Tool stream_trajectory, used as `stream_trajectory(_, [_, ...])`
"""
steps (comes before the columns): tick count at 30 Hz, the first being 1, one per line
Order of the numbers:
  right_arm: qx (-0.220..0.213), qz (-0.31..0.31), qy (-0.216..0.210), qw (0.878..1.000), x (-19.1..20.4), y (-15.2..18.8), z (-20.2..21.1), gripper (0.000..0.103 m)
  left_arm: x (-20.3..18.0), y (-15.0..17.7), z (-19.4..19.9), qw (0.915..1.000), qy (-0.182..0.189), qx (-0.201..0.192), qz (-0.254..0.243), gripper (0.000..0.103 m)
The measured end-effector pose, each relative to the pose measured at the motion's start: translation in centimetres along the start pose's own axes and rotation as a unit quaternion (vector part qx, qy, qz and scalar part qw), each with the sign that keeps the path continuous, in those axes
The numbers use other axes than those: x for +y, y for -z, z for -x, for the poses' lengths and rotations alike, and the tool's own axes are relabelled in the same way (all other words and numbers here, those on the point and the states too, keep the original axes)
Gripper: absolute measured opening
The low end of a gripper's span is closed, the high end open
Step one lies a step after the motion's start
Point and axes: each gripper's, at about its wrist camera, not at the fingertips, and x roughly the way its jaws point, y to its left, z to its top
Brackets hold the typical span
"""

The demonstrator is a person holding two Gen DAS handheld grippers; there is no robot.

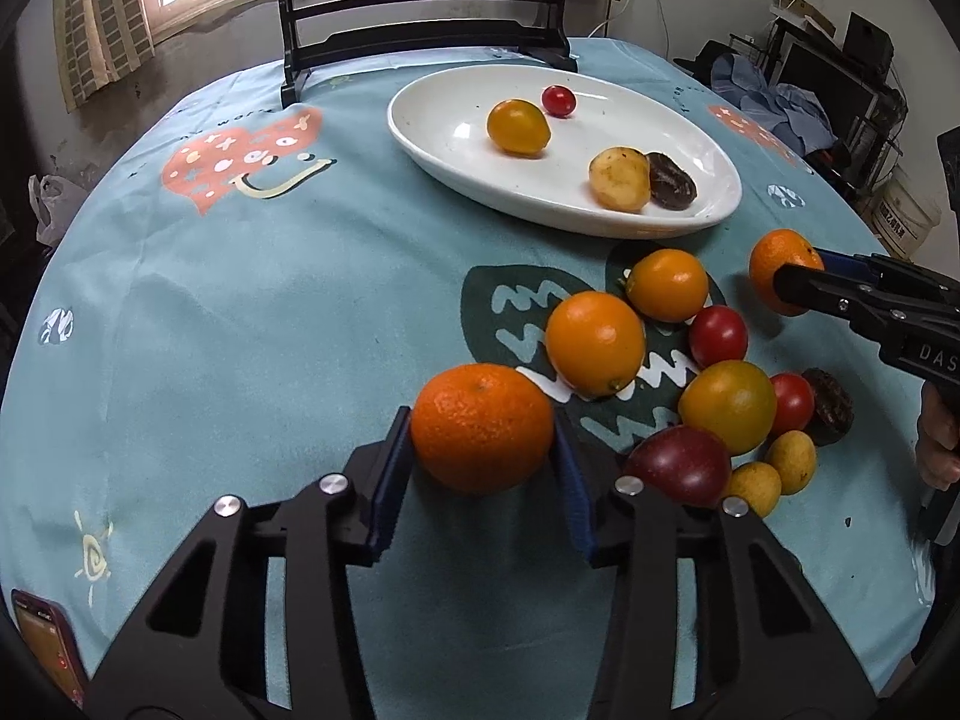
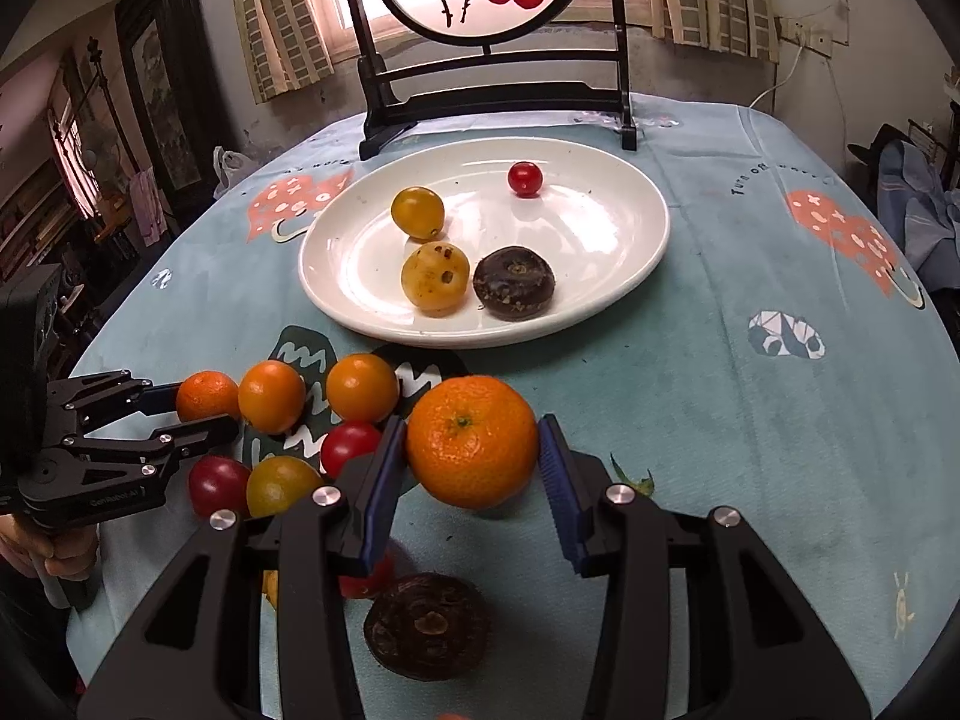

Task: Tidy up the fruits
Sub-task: 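Carry a large orange with the left tool while the right carries a small orange to the plate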

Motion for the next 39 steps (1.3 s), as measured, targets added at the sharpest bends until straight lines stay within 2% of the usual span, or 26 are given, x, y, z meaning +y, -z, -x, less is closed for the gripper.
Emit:
stream_trajectory(5, [-0.015, -0.012, -0.015, 1.000, -0.3, -0.2, 0.4, 0.044, 0.1, -0.3, 1.2, 0.9995, -0.007, -0.028, 0.008, 0.045])
stream_trajectory(9, [-0.056, -0.023, -0.016, 0.998, -0.8, -0.7, 1.4, 0.044, -0.4, -1.0, 3.0, 0.9977, 0.005, -0.067, 0.003, 0.045])
stream_trajectory(14, [-0.098, -0.046, -0.008, 0.994, -2.0, -2.9, 0.8, 0.044, -2.1, -4.9, 2.6, 0.9964, 0.029, -0.080, 0.001, 0.045])
stream_trajectory(17, [-0.103, -0.068, -0.017, 0.992, -3.0, -4.5, -0.4, 0.044, -2.8, -8.2, 1.2, 0.9961, 0.015, -0.087, -0.003, 0.045])
stream_trajectory(22, [-0.096, -0.065, 0.001, 0.993, -3.9, -6.5, -2.9, 0.044, -2.3, -12.0, -2.7, 0.9976, 0.006, -0.064, 0.024, 0.045])
stream_trajectory(26, [-0.077, -0.075, -0.006, 0.994, -4.8, -7.2, -4.8, 0.044, -1.5, -12.7, -5.2, 0.9986, -0.002, -0.037, 0.038, 0.045])
stream_trajectory(31, [-0.070, -0.073, -0.004, 0.995, -4.9, -7.8, -6.1, 0.046, -1.2, -12.7, -6.4, 0.9990, -0.004, -0.027, 0.035, 0.045])
stream_trajectory(32, [-0.066, -0.076, -0.006, 0.995, -4.9, -7.9, -6.2, 0.046, -1.2, -12.7, -6.4, 0.9990, -0.004, -0.024, 0.036, 0.047])
stream_trajectory(33, [-0.064, -0.082, -0.010, 0.995, -5.0, -7.8, -6.1, 0.051, -1.1, -12.6, -6.3, 0.9990, -0.005, -0.023, 0.037, 0.051])
stream_trajectory(35, [-0.066, -0.091, -0.017, 0.994, -5.0, -7.7, -5.4, 0.052, -1.3, -12.5, -5.0, 0.9985, -0.008, -0.040, 0.036, 0.075])
stream_trajectory(37, [-0.076, -0.093, -0.028, 0.992, -4.8, -7.6, -4.1, 0.052, -1.5, -12.4, -3.0, 0.9975, -0.020, -0.060, 0.033, 0.083])
stream_trajectory(39, [-0.085, -0.097, -0.038, 0.991, -4.6, -7.2, -2.7, 0.052, -1.6, -11.9, -0.9, 0.9965, -0.012, -0.076, 0.031, 0.086])
